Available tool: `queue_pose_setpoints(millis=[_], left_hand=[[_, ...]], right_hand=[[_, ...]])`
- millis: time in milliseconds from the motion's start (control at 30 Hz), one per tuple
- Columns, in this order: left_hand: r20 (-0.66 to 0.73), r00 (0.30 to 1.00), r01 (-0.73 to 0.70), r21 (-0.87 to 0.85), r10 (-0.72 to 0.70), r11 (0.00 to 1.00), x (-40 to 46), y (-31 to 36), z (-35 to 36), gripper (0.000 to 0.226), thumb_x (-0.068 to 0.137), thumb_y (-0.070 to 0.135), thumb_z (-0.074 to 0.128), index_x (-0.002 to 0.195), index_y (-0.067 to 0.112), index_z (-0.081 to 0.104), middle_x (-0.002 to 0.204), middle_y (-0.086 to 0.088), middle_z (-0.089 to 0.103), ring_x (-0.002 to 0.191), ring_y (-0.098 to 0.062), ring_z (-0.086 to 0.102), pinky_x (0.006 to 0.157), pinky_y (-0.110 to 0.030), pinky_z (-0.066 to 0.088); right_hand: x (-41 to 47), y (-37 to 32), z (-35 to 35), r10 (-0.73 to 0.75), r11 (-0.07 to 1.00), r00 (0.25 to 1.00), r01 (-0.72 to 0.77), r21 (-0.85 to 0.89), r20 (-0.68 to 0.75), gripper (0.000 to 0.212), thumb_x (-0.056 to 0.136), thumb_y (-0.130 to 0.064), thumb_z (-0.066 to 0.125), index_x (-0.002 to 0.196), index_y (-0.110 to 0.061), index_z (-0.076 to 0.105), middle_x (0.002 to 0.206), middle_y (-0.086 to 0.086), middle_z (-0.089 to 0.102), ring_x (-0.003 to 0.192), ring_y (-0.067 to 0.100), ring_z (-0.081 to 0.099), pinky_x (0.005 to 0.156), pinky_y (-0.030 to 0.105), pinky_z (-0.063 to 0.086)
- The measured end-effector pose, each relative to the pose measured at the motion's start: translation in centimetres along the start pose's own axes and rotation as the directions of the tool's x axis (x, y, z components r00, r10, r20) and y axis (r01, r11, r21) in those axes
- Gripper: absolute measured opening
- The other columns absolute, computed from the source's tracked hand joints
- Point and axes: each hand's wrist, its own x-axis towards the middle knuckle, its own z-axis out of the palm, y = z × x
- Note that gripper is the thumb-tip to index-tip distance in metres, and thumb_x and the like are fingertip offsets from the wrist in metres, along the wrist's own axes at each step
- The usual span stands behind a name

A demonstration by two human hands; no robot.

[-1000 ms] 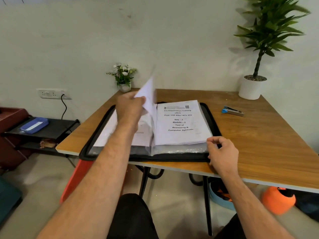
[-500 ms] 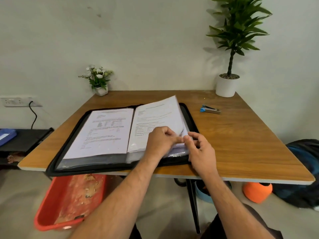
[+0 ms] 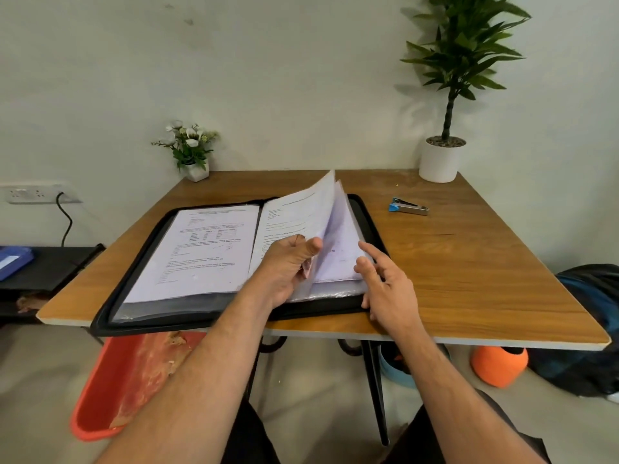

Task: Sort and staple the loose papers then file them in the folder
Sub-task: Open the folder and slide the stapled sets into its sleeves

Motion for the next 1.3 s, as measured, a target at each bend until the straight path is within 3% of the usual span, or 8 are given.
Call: queue_pose_setpoints(millis=[167,333,433,567,733,1000,1133,1300], left_hand=[[0.037,0.992,-0.113,-0.166,0.121,0.98,0.1,1.4,-2.1,0.026,0.075,0.022,0.082,0.089,0.012,0.062,0.092,-0.005,0.069,0.085,-0.021,0.068,0.069,-0.033,0.056],[-0.067,0.963,-0.266,-0.359,0.259,0.895,0.1,2.6,-3.0,0.102,0.052,0.053,0.09,0.134,0.003,0.056,0.135,-0.016,0.064,0.124,-0.029,0.063,0.1,-0.042,0.055],[-0.09,0.956,-0.29,-0.423,0.279,0.859,-0.2,2.3,-3.4,0.089,0.068,0.051,0.085,0.138,0.005,0.055,0.14,-0.017,0.061,0.132,-0.033,0.056,0.109,-0.048,0.045],[-0.043,0.981,-0.188,0.002,0.188,0.982,-0.6,0.9,-1.1,0.02,0.077,0.029,0.08,0.083,0.018,0.065,0.109,0.0,0.072,0.116,-0.023,0.062,0.097,-0.041,0.046],[0.161,0.986,-0.036,0.487,-0.049,0.873,-0.5,-0.8,-0.5,0.014,0.088,0.031,0.078,0.1,0.024,0.076,0.106,0.007,0.076,0.112,-0.013,0.066,0.104,-0.031,0.047],[-0.209,0.923,-0.092,0.695,0.323,0.713,-0.1,-0.1,-3.5,0.014,0.097,0.018,0.066,0.106,0.028,0.071,0.12,0.014,0.066,0.108,-0.005,0.058,0.098,-0.025,0.042],[-0.504,0.818,0.451,0.862,0.279,0.232,0.3,-0.3,-9.0,0.063,0.086,0.048,0.069,0.143,0.029,0.048,0.15,-0.012,0.046,0.139,-0.038,0.038,0.117,-0.058,0.024],[-0.714,0.7,0.686,0.67,-0.008,0.285,-1.3,0.1,-12.9,0.14,0.056,0.101,0.052,0.162,0.022,0.008,0.166,-0.029,-0.001,0.151,-0.051,-0.006,0.114,-0.076,-0.002]], right_hand=[[-0.1,-0.3,-0.2,-0.011,1.0,1.0,0.011,0.01,0.015,0.051,0.092,-0.054,0.057,0.141,-0.044,0.045,0.097,-0.005,0.069,0.051,0.011,0.062,0.044,0.019,0.047],[0.2,0.4,-0.1,0.043,0.993,0.999,-0.046,-0.105,-0.026,0.03,0.098,-0.026,0.063,0.127,-0.025,0.064,0.092,-0.006,0.069,0.048,0.005,0.06,0.045,0.017,0.046],[0.2,0.6,0.2,0.068,0.991,0.997,-0.071,-0.11,-0.03,0.022,0.098,-0.021,0.063,0.119,-0.021,0.068,0.085,-0.006,0.069,0.045,0.003,0.057,0.044,0.018,0.047],[0.2,0.5,0.1,0.081,0.992,0.995,-0.085,-0.09,-0.054,0.02,0.097,-0.02,0.063,0.117,-0.022,0.069,0.086,-0.005,0.07,0.047,0.003,0.058,0.044,0.021,0.049],[0.5,0.7,0.3,0.072,0.99,0.995,-0.08,-0.117,-0.069,0.021,0.098,-0.017,0.062,0.118,-0.02,0.068,0.091,-0.004,0.07,0.048,0.003,0.059,0.044,0.017,0.046],[0.1,0.9,-0.1,-0.009,0.987,0.993,-0.009,-0.158,-0.114,0.05,0.086,-0.006,0.066,0.124,-0.038,0.055,0.115,-0.011,0.055,0.093,0.011,0.061,0.072,0.025,0.057],[-0.4,0.4,-0.6,-0.021,0.978,0.995,0.002,-0.209,-0.092,0.041,0.083,0.003,0.057,0.111,-0.026,0.067,0.11,-0.007,0.054,0.074,0.008,0.055,0.059,0.012,0.045],[-0.3,0.7,-1.0,-0.015,0.976,0.995,-0.008,-0.218,-0.1,0.037,0.083,0.001,0.056,0.105,-0.028,0.067,0.109,-0.011,0.055,0.08,0.006,0.056,0.061,0.012,0.038]])
